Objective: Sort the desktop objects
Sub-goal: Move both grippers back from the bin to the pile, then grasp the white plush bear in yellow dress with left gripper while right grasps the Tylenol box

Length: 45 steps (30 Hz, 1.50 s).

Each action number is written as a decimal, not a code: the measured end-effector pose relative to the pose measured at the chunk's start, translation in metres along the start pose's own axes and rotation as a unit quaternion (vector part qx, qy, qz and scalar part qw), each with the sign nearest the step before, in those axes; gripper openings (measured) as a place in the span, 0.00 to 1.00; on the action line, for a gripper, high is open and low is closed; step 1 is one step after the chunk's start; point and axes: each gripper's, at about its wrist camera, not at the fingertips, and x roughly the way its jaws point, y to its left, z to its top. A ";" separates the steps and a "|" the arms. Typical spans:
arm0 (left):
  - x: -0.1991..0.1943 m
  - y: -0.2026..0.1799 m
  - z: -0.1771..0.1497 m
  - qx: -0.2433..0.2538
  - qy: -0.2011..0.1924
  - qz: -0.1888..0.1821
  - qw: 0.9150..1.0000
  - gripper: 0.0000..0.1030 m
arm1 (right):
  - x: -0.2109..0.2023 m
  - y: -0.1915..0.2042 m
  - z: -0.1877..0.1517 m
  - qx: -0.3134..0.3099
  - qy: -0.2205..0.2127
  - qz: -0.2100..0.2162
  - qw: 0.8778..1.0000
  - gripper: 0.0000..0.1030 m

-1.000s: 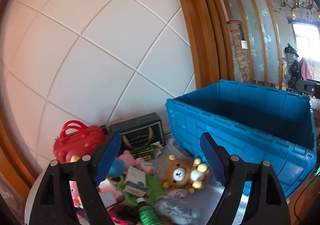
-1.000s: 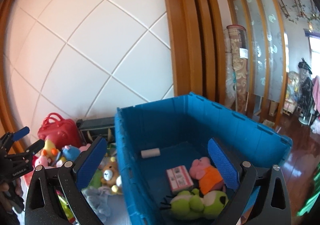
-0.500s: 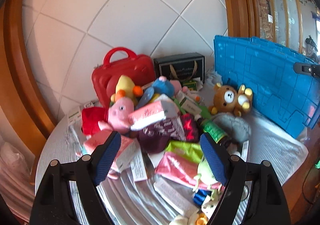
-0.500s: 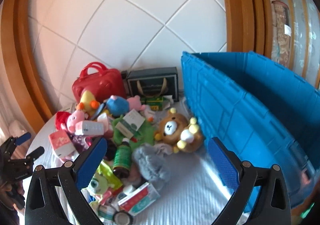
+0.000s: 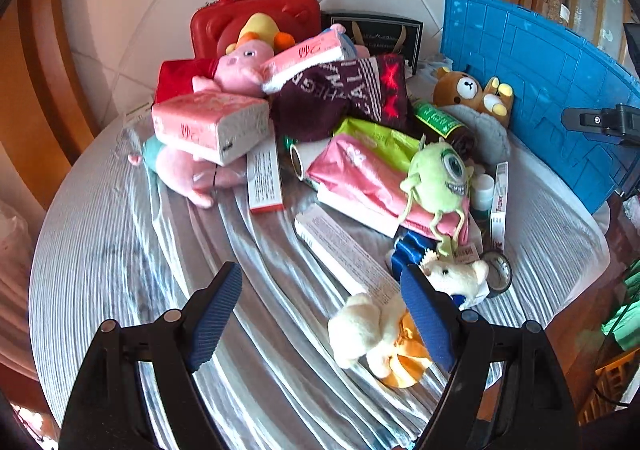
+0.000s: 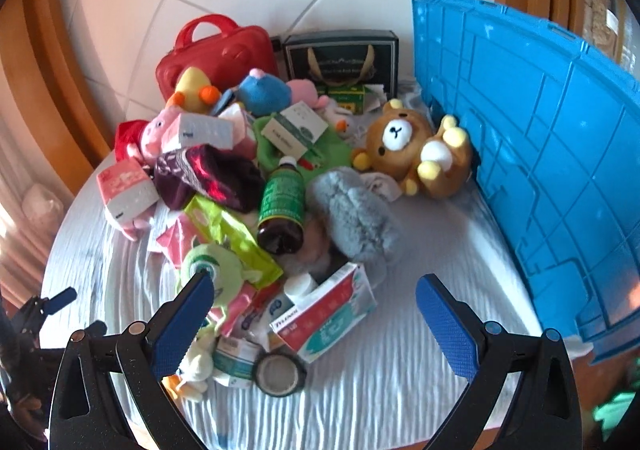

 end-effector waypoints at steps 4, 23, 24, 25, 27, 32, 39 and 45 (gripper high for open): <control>0.013 -0.008 -0.019 -0.050 0.027 0.009 0.998 0.79 | 0.028 -0.005 -0.006 0.002 0.035 0.013 0.999 1.00; 0.088 -0.037 -0.052 -0.182 0.100 -0.004 0.978 0.51 | 0.117 -0.026 -0.024 0.017 0.160 0.070 0.984 1.00; 0.088 -0.036 -0.052 -0.182 0.102 -0.008 0.978 0.51 | 0.123 -0.027 -0.024 0.029 0.166 0.073 0.983 1.00; 0.088 -0.036 -0.052 -0.181 0.104 -0.011 0.978 0.51 | 0.129 -0.028 -0.025 0.042 0.172 0.070 0.982 0.99; 0.088 -0.036 -0.052 -0.173 0.108 -0.014 0.979 0.51 | 0.138 -0.033 -0.025 0.074 0.173 0.064 0.980 0.99; 0.089 -0.037 -0.052 -0.143 0.116 -0.025 0.983 0.51 | 0.163 -0.042 -0.036 0.130 0.206 0.057 0.968 0.90; 0.086 -0.031 -0.055 -0.112 0.122 -0.079 0.983 0.32 | 0.150 -0.040 -0.051 0.108 0.188 0.090 0.972 0.18; 0.079 -0.024 -0.060 -0.093 0.125 -0.117 0.981 0.22 | 0.125 -0.043 -0.061 0.120 0.170 0.105 0.972 0.18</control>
